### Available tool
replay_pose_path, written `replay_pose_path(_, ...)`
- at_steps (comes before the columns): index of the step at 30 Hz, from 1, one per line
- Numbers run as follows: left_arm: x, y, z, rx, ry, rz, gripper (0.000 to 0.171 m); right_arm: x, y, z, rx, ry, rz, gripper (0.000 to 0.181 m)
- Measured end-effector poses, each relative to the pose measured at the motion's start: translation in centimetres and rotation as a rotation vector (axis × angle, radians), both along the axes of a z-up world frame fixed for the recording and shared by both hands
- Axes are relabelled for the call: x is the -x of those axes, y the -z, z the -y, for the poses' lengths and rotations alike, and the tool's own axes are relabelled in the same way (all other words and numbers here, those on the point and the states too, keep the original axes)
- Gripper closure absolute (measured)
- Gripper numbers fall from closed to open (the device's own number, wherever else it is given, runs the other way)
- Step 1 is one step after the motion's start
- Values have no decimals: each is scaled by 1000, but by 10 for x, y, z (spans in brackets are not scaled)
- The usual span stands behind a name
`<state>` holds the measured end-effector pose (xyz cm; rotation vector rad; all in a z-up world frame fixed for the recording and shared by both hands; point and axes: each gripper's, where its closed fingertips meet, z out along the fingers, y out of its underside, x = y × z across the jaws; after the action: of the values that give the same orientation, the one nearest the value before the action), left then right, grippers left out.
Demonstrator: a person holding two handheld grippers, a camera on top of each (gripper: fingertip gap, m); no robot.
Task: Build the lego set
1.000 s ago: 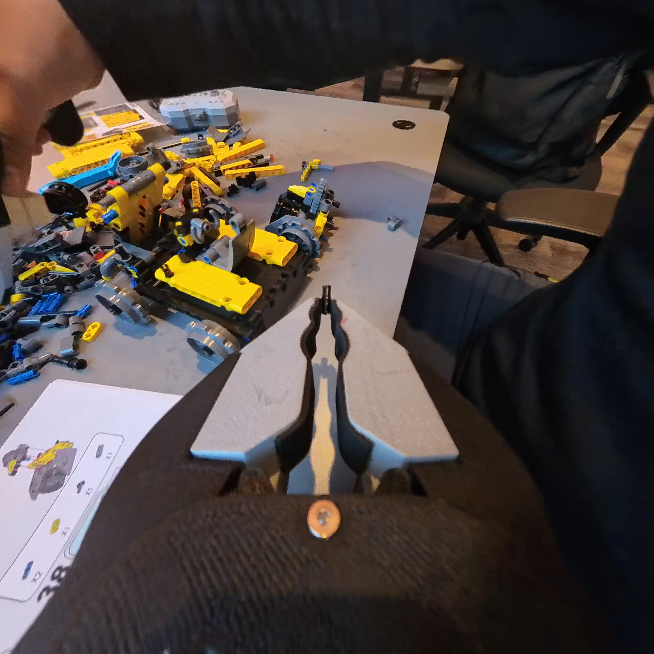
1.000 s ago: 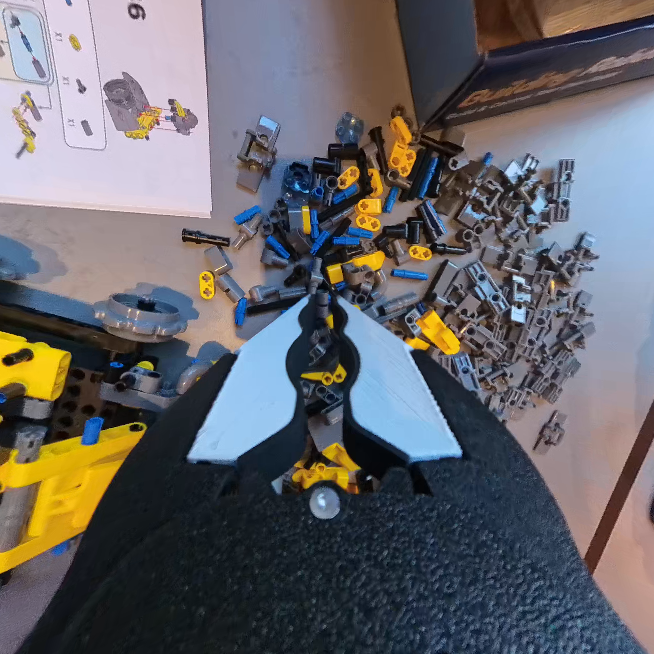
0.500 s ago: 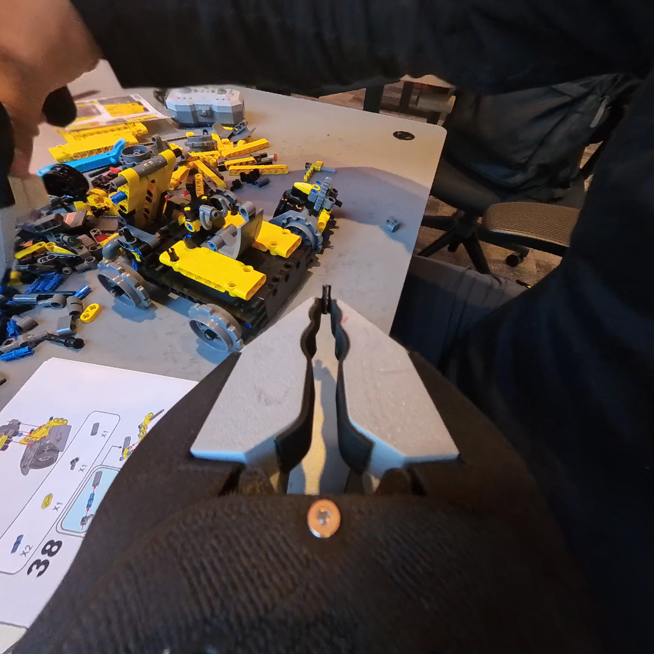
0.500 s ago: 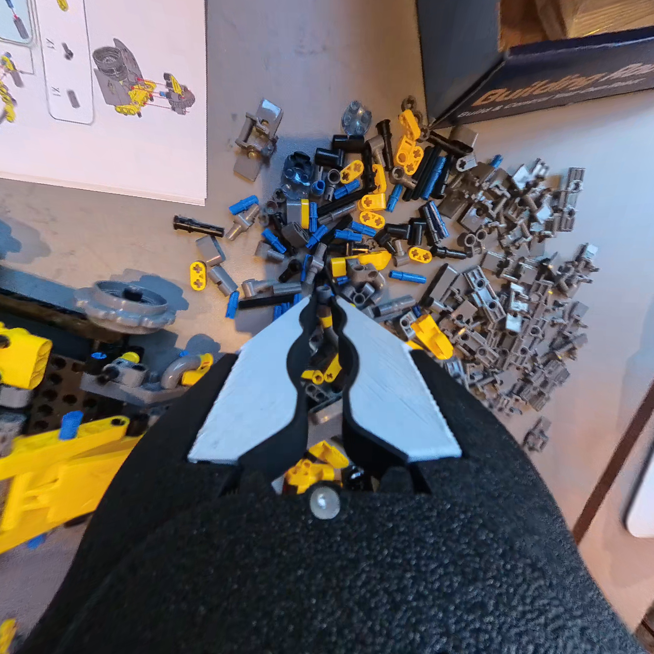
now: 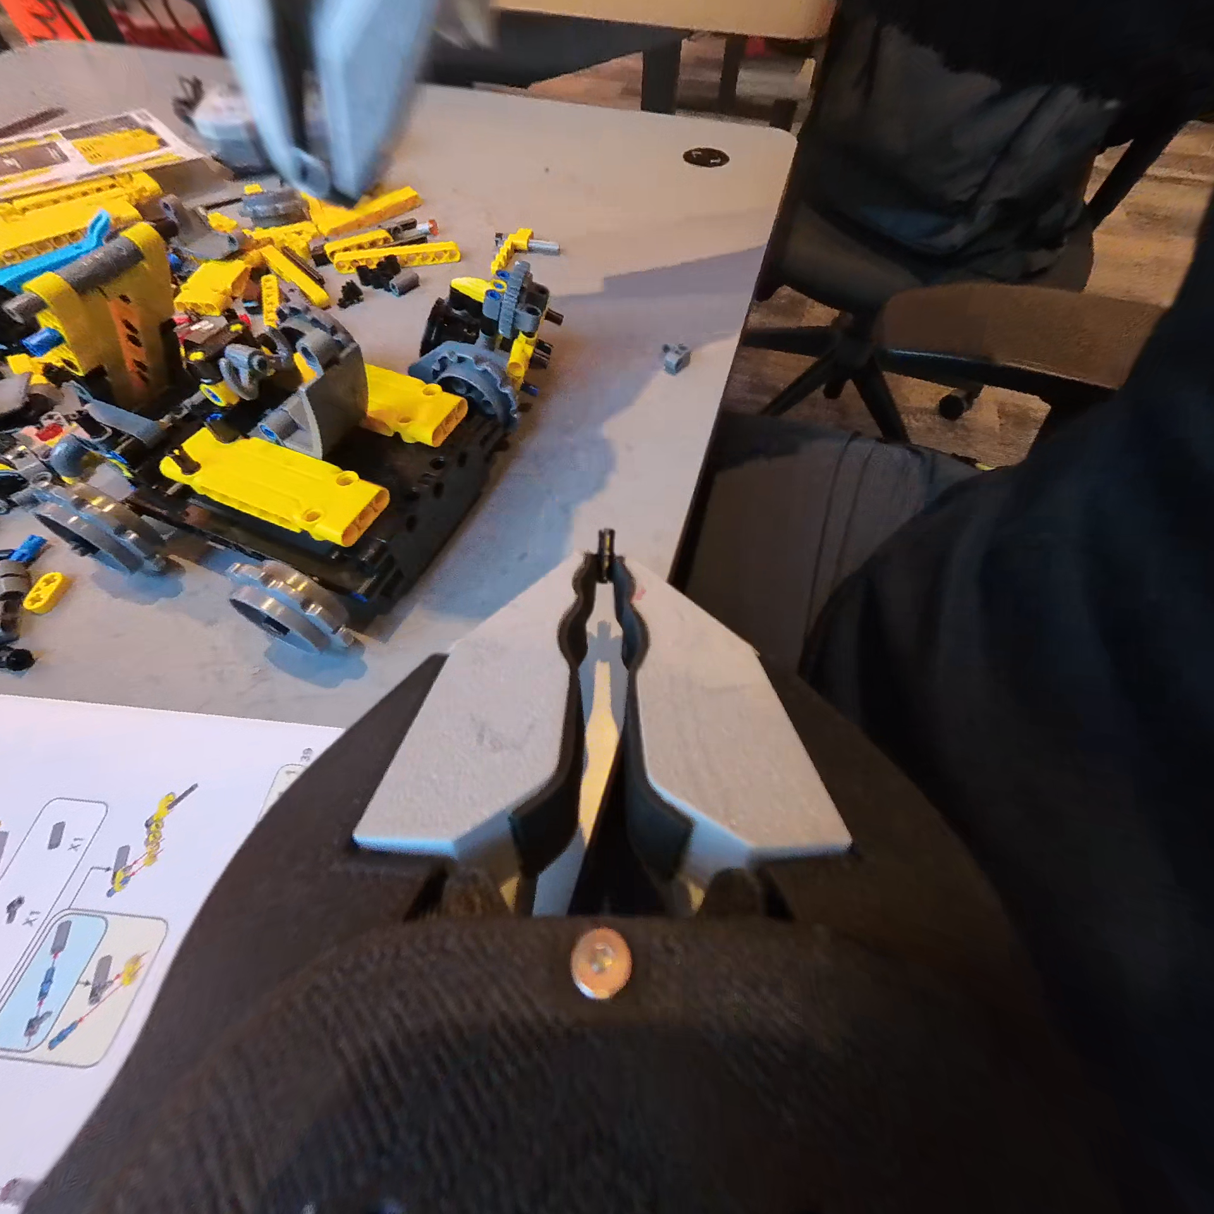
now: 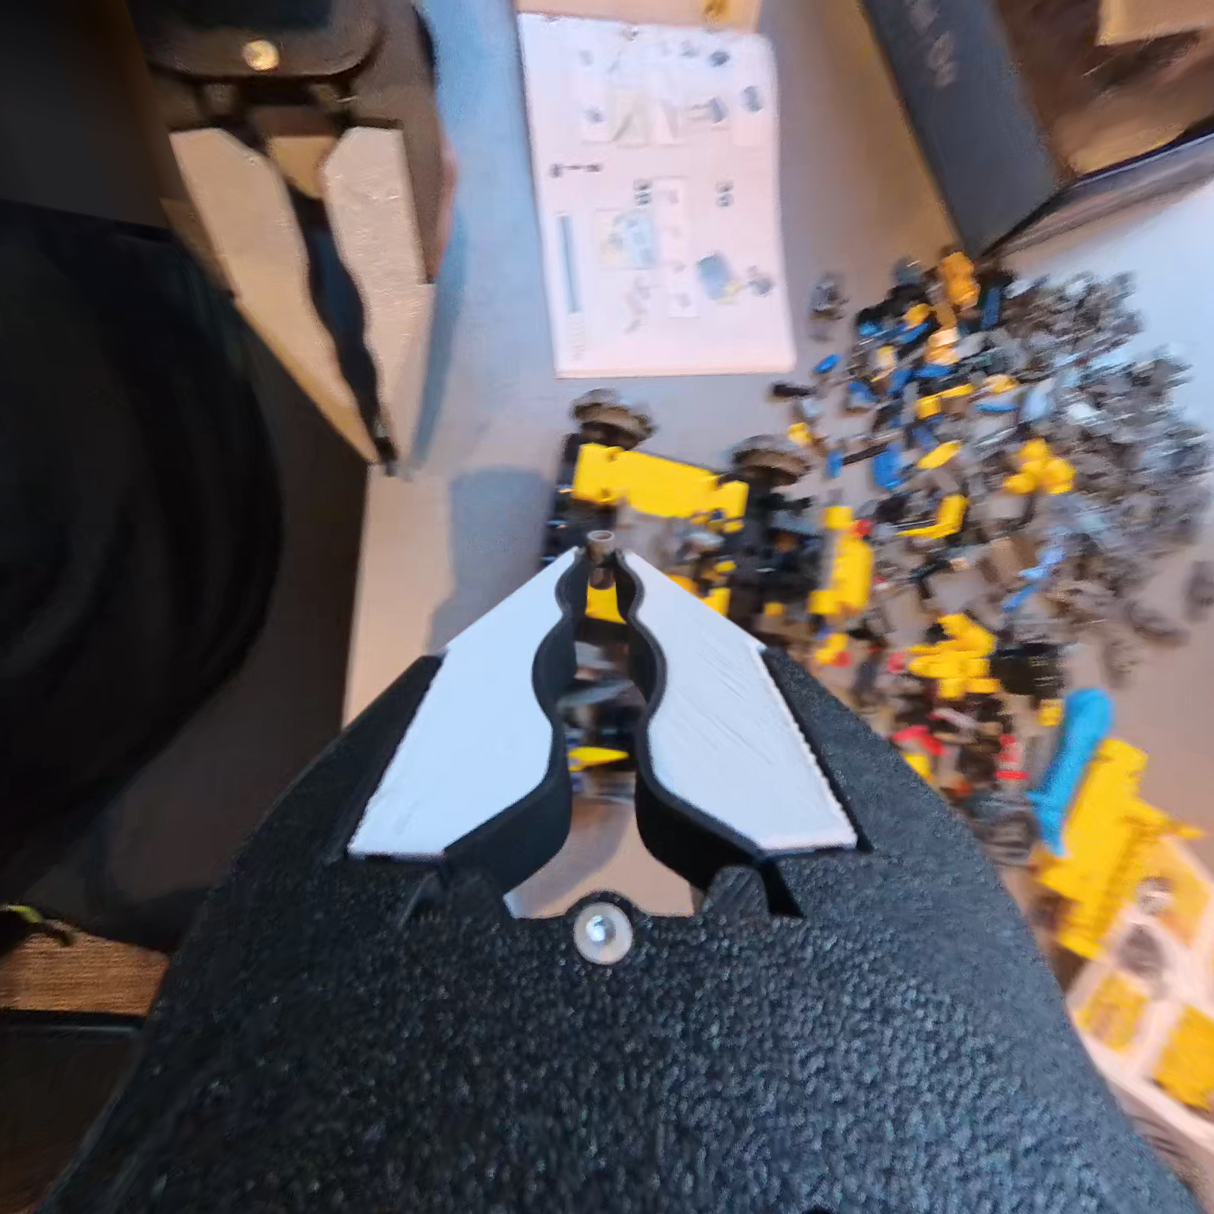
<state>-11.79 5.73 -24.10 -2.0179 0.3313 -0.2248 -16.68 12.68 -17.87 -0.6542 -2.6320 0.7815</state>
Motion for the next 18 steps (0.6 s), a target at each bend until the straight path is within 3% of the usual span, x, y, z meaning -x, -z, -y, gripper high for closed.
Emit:
replay_pose_path(7, -10, 20, 5, 75, 16, -40, 168, -50, 68, 17, -36, 88, 96, 174)
replay_pose_path(18, -7, 17, -5, 79, 5, -43, 168, -58, 98, 25, -84, 54, 128, 174)
